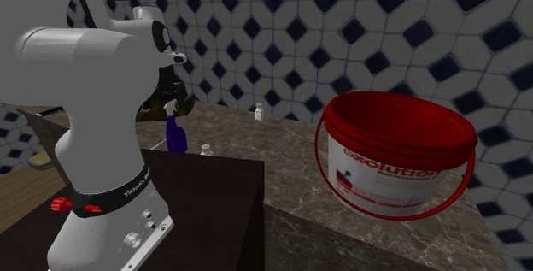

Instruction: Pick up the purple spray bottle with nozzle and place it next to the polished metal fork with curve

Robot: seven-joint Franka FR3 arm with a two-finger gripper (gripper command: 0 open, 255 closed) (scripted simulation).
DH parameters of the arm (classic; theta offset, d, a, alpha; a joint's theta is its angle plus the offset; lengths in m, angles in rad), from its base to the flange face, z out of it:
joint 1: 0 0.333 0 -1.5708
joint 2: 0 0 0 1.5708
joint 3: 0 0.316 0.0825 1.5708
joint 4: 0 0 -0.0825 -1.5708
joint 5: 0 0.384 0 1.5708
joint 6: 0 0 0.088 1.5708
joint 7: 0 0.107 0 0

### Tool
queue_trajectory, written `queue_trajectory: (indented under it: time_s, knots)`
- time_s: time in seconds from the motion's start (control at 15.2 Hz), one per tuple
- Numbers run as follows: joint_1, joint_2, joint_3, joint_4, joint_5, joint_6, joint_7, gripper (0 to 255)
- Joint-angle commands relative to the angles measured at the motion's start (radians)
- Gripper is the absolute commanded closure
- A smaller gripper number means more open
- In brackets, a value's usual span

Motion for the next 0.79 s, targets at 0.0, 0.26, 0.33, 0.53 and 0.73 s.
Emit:
queue_trajectory:
  time_s: [0.0,0.26,0.33,0.53,0.73]
  knots:
    - [-0.001,-0.037,0.005,0.0,0.02,-0.036,-0.015,0]
    - [0.002,-0.135,0.01,0.009,0.065,-0.14,-0.047,0]
    - [0.002,-0.135,0.01,0.009,0.065,-0.14,-0.047,0]
    - [0.002,-0.135,0.01,0.009,0.065,-0.14,-0.047,0]
    - [0.002,-0.135,0.01,0.009,0.065,-0.14,-0.047,0]
